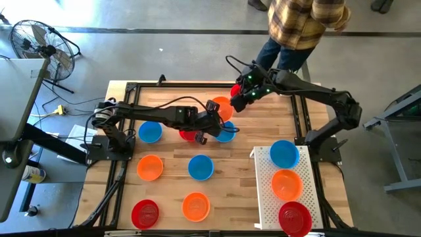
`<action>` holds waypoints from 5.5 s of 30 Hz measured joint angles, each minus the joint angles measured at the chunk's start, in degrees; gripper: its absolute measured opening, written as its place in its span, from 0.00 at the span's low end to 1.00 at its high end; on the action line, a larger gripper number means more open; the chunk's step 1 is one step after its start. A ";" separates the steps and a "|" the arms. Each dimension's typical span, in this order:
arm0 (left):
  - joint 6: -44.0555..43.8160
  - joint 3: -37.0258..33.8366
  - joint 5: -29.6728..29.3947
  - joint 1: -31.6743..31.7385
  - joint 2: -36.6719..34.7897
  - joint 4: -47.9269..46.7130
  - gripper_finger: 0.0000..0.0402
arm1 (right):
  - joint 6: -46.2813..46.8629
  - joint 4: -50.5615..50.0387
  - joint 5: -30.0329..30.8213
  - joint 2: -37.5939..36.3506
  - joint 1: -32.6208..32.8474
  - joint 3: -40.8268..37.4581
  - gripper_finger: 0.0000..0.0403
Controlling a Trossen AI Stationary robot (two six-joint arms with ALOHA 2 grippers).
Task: Pick & Place Mini bowls
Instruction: Stack the orange bowl on top of the other orange bowl on the shelf
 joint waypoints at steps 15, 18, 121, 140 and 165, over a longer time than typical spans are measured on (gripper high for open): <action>-1.38 -0.09 -0.48 -0.03 0.02 -0.25 0.00 | -2.51 0.59 2.39 4.28 1.22 -0.09 0.03; -1.62 -0.09 -0.44 -0.04 0.02 -0.13 0.01 | -2.76 0.55 2.55 4.34 1.24 -0.09 0.02; -39.37 -57.64 15.93 11.28 -39.58 60.83 0.11 | 21.81 -43.57 -10.78 -28.72 20.24 0.02 0.00; -39.32 -57.64 16.11 11.28 -39.58 60.83 0.11 | 58.00 -39.77 1.73 -24.62 57.66 0.04 0.00; -39.50 -57.64 16.57 11.28 -39.56 60.39 0.11 | 59.15 -43.96 9.77 -16.90 65.41 0.04 0.00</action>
